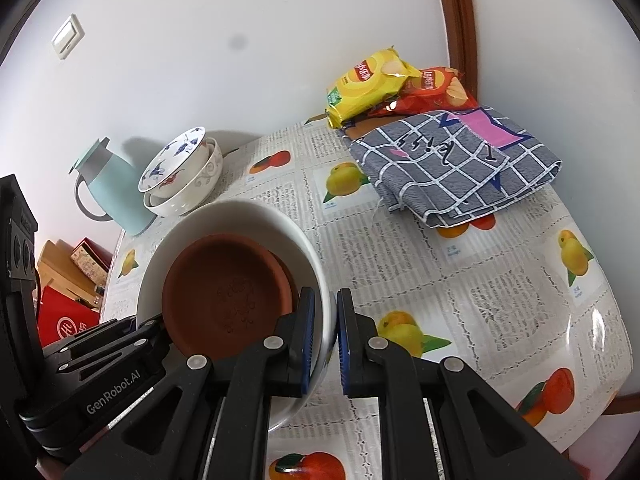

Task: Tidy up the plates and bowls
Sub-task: 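Carry the white bowl and lower it onto the light-blue plate stack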

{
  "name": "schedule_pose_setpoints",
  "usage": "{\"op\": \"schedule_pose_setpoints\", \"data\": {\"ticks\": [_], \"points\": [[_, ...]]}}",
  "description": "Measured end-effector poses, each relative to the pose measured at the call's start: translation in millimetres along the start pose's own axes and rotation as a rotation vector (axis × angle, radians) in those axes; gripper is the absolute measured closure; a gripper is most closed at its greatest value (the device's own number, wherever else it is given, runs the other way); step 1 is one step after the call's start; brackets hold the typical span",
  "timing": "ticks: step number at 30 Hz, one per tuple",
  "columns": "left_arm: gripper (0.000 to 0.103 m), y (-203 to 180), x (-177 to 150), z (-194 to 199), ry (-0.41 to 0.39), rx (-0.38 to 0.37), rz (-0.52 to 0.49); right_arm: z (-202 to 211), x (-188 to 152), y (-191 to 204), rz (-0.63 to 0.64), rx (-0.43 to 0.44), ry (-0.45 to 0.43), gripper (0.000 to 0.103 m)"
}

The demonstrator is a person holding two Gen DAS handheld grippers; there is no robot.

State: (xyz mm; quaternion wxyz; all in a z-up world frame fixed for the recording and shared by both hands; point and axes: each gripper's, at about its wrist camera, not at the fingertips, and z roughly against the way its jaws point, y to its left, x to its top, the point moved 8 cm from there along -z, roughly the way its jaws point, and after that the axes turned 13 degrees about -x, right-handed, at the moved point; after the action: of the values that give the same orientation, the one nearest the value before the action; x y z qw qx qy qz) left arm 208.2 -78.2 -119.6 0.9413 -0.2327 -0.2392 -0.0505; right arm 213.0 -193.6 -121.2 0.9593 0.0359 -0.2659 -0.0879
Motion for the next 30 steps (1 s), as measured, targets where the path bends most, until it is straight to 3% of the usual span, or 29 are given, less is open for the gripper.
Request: {"op": "schedule_pose_setpoints", "data": {"ticks": [30], "points": [[0.091, 91, -2, 13, 0.001, 0.035, 0.089, -33, -13, 85, 0.069, 0.036, 0.049, 0.092]]}}
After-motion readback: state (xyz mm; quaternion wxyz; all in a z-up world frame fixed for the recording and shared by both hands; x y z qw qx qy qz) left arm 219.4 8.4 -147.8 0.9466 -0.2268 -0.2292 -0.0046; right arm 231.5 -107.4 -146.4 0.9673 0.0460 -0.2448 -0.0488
